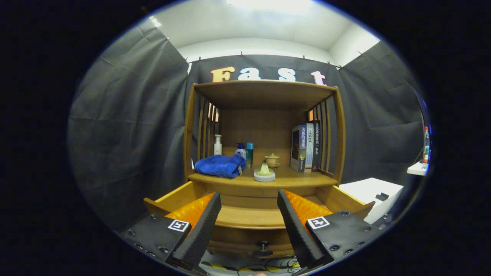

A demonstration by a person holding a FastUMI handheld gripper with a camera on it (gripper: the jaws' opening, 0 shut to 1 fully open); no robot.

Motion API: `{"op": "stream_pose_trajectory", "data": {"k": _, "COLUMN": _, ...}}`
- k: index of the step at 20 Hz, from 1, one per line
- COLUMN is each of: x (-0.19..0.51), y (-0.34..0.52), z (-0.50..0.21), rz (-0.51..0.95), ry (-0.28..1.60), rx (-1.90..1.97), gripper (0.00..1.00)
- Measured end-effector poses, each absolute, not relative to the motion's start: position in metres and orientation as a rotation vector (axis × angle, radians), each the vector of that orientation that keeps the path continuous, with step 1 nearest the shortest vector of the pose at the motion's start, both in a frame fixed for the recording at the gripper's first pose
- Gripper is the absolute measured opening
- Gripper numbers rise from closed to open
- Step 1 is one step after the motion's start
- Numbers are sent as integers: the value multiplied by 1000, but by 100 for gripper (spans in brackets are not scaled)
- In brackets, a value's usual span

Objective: Pull open the drawer, take out the items inside it, and place them on the countertop above the cabinet.

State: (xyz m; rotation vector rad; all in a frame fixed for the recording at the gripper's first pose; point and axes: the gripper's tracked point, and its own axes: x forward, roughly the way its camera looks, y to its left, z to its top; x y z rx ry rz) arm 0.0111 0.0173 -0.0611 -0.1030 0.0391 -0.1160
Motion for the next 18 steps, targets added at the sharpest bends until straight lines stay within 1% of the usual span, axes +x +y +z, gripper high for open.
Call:
{"op": "stream_pose_trajectory", "data": {"k": 3, "x": 2, "y": 8, "z": -82, "rz": -151, "ry": 13, "rx": -112, "gripper": 96}}
{"op": "stream_pose_trajectory", "data": {"k": 5, "x": 2, "y": 9, "z": -104, "rz": -149, "ry": 22, "rx": -109, "gripper": 96}}
{"op": "stream_pose_trajectory", "data": {"k": 9, "x": 8, "y": 2, "z": -148, "rz": -180, "ry": 104, "rx": -122, "gripper": 96}}
{"op": "stream_pose_trajectory", "data": {"k": 15, "x": 15, "y": -13, "z": -183, "rz": -211, "ry": 179, "rx": -43, "gripper": 96}}
{"op": "stream_pose_trajectory", "data": {"k": 18, "x": 17, "y": -13, "z": -180, "rz": -203, "ry": 155, "rx": -19, "gripper": 97}}
